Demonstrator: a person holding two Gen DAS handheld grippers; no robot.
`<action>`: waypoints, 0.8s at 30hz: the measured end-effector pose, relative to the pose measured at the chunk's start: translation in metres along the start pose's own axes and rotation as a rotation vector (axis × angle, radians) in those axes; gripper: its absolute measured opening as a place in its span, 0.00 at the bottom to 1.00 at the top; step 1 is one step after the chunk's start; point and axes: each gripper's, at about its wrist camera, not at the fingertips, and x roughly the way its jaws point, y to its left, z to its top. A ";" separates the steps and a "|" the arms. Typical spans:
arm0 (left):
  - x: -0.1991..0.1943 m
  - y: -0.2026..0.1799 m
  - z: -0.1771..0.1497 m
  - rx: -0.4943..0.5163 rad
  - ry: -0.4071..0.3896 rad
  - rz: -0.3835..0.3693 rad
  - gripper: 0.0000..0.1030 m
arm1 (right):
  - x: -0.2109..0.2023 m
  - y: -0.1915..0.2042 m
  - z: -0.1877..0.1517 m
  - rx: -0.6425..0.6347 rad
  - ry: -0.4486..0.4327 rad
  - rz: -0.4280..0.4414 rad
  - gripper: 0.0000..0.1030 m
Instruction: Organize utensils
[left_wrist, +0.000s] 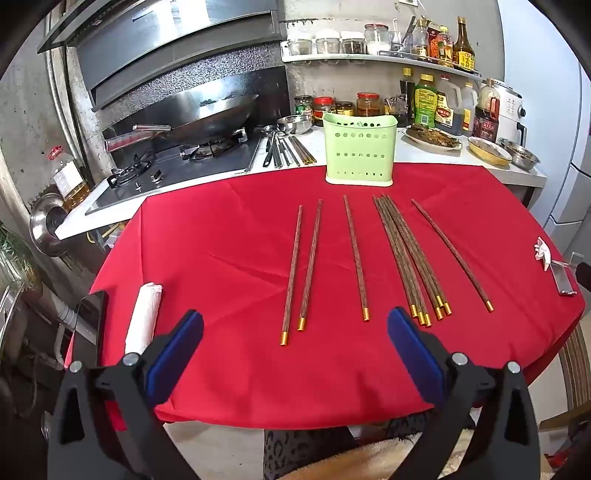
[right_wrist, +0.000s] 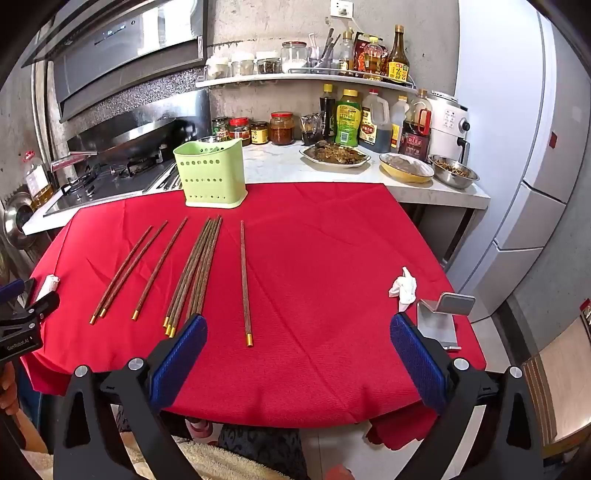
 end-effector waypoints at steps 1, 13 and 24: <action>0.000 0.000 0.000 -0.002 0.000 -0.006 0.94 | 0.000 0.000 0.000 -0.001 0.001 0.001 0.95; 0.002 0.001 0.000 -0.007 0.005 -0.014 0.94 | 0.003 0.002 -0.001 0.003 0.002 -0.003 0.95; 0.003 0.002 0.001 -0.012 0.003 -0.012 0.94 | 0.005 0.001 0.001 0.008 -0.001 0.001 0.95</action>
